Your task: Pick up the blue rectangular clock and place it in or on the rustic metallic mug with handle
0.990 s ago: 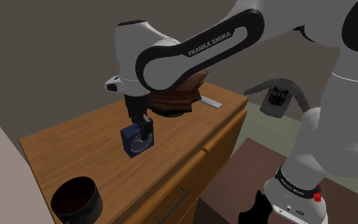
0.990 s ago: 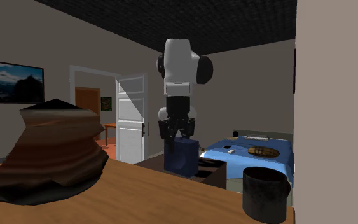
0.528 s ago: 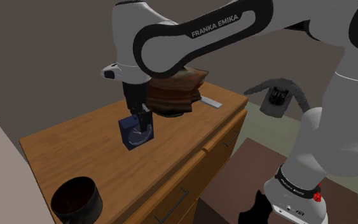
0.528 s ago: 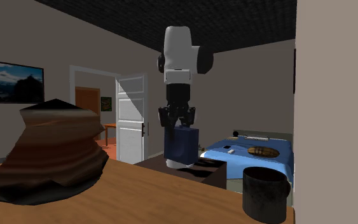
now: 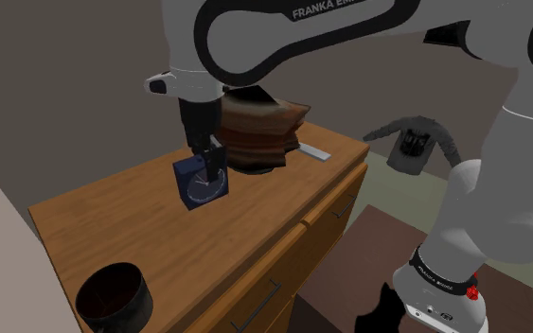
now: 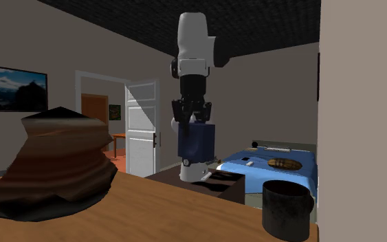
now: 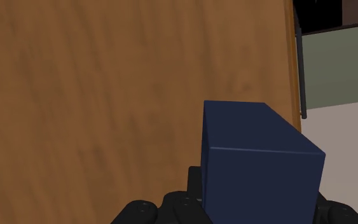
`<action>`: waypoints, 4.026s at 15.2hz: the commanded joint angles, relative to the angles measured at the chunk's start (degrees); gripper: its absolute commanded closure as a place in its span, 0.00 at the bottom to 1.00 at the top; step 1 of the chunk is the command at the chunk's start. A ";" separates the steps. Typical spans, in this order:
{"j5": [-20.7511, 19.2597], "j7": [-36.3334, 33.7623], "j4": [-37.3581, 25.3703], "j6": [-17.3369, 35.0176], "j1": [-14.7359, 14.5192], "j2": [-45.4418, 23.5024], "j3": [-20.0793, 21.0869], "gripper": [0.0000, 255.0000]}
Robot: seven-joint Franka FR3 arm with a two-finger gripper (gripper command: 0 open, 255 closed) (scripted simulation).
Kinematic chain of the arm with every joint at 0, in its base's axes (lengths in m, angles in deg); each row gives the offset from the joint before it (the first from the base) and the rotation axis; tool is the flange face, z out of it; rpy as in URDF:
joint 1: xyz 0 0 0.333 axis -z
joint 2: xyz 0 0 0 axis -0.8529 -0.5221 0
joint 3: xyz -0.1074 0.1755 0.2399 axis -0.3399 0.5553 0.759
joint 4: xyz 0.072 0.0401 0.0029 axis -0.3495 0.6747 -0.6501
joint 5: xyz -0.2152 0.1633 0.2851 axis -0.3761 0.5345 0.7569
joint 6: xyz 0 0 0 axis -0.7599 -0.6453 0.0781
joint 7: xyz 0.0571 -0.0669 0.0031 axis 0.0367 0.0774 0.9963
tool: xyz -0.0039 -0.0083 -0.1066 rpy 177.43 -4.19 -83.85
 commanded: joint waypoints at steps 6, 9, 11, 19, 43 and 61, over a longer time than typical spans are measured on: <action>-0.63 -2.61 -5.92 -4.24 -1.49 -1.78 1.12 1.00; -1.99 -6.73 -10.91 -5.88 -4.02 -5.37 2.64 1.00; -3.06 -9.40 -14.75 -7.19 -5.87 -8.09 3.53 1.00; -8.39 -18.89 -36.32 -15.31 -15.52 -22.42 5.48 1.00; -10.41 -22.55 -32.34 -5.97 -18.31 -28.16 5.33 1.00; -10.38 -22.06 -40.60 -13.59 -19.41 -28.66 5.42 0.00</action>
